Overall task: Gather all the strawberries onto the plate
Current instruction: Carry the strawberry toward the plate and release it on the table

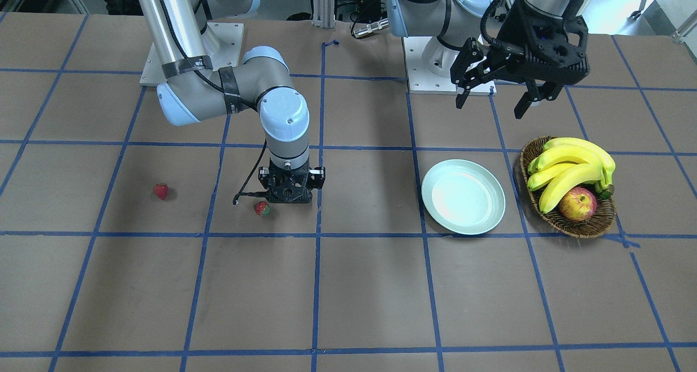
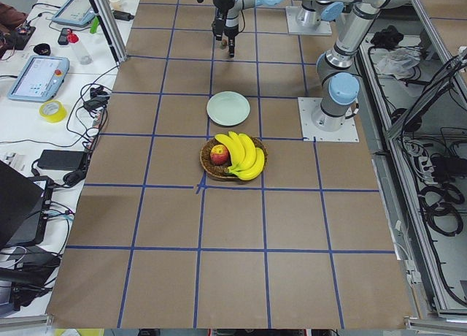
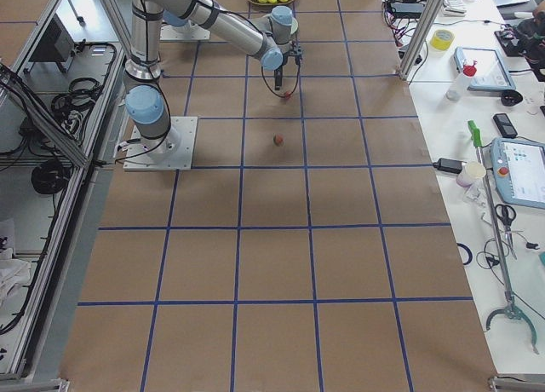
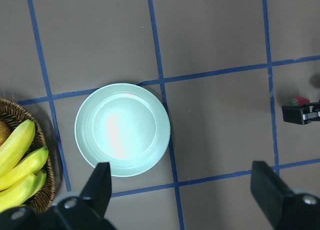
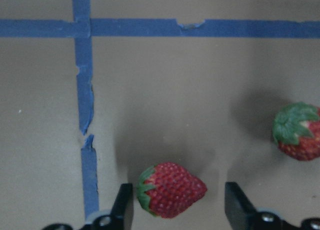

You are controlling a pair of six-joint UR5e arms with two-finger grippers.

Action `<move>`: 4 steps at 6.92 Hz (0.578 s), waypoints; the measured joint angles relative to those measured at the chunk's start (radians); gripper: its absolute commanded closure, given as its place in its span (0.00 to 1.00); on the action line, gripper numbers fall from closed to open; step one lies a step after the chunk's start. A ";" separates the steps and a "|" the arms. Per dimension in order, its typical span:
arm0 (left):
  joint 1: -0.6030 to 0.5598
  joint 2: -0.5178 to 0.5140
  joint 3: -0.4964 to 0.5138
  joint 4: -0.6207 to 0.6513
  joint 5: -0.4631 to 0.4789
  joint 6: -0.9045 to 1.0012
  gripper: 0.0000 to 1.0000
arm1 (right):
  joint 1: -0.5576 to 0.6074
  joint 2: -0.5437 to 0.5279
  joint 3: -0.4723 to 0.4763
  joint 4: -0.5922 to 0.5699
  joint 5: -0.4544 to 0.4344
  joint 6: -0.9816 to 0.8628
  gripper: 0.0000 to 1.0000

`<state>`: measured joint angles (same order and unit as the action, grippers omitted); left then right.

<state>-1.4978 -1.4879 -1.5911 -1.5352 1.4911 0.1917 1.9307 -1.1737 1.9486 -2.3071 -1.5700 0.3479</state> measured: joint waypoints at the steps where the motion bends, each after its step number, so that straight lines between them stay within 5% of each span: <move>1: 0.001 0.003 -0.009 0.000 0.001 0.000 0.00 | 0.000 -0.001 -0.007 -0.001 0.001 0.001 1.00; 4: 0.003 0.003 -0.016 0.001 0.001 0.000 0.00 | 0.015 -0.002 -0.052 -0.002 0.070 0.073 1.00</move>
<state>-1.4952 -1.4847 -1.6076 -1.5345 1.4923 0.1917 1.9462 -1.1755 1.8961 -2.3093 -1.5003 0.4213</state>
